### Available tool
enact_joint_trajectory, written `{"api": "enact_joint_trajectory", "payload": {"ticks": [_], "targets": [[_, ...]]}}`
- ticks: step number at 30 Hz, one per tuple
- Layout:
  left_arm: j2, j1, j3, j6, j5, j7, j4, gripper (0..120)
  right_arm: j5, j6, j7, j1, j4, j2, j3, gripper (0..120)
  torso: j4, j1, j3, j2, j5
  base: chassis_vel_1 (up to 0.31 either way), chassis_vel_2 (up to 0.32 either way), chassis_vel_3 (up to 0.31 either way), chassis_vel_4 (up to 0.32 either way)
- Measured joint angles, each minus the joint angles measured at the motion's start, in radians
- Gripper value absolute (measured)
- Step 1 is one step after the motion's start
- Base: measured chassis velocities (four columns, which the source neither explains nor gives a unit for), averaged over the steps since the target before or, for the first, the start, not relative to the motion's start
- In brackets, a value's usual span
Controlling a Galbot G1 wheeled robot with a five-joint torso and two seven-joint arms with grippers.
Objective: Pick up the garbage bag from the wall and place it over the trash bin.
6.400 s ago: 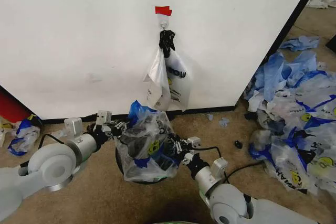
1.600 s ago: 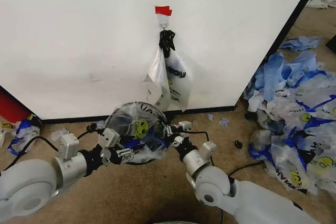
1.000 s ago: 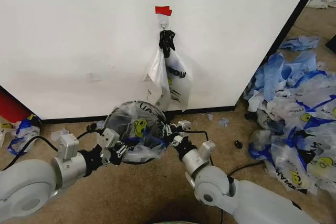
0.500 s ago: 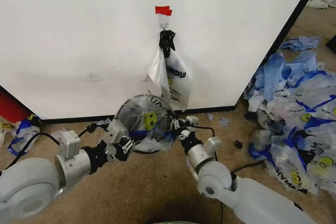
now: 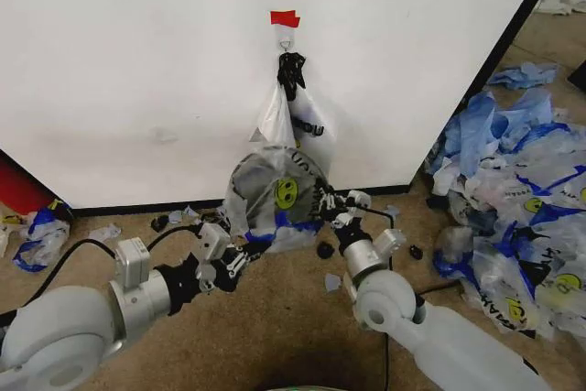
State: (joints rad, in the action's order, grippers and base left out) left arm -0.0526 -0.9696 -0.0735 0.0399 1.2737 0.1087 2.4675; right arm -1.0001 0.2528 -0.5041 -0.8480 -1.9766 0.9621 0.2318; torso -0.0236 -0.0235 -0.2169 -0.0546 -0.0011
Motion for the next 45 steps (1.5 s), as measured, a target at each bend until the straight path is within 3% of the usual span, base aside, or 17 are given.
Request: {"api": "enact_joint_trajectory", "payload": {"ticks": [7, 28, 45], "targets": [[-0.045, -0.02, -0.016, 0.005, -0.027, 0.001, -0.027, 0, -0.035, -0.014, -0.012, -0.008, -0.041, 0.003, -0.021, 0, -0.0001, 0.0, 0.0, 0.0, -0.0003, 0.0, 0.0, 0.0, 0.0], [-0.192, -0.146, -0.041, -0.023, -0.155, -0.021, -0.223, 0, -0.08, -0.037, -0.026, -0.06, -0.144, -0.017, -0.028, 0, 0.0, 0.0, 0.0, 0.0, -0.0001, 0.0, 0.0, 0.0, 0.0], [-0.217, -0.155, -0.044, -0.038, -0.184, -0.021, -0.327, 0, -0.064, -0.042, -0.012, -0.141, -0.186, -0.045, -0.038, 0, -0.0001, 0.0, 0.0, 0.0, -0.0001, 0.0, 0.0, 0.0, 0.0]]}}
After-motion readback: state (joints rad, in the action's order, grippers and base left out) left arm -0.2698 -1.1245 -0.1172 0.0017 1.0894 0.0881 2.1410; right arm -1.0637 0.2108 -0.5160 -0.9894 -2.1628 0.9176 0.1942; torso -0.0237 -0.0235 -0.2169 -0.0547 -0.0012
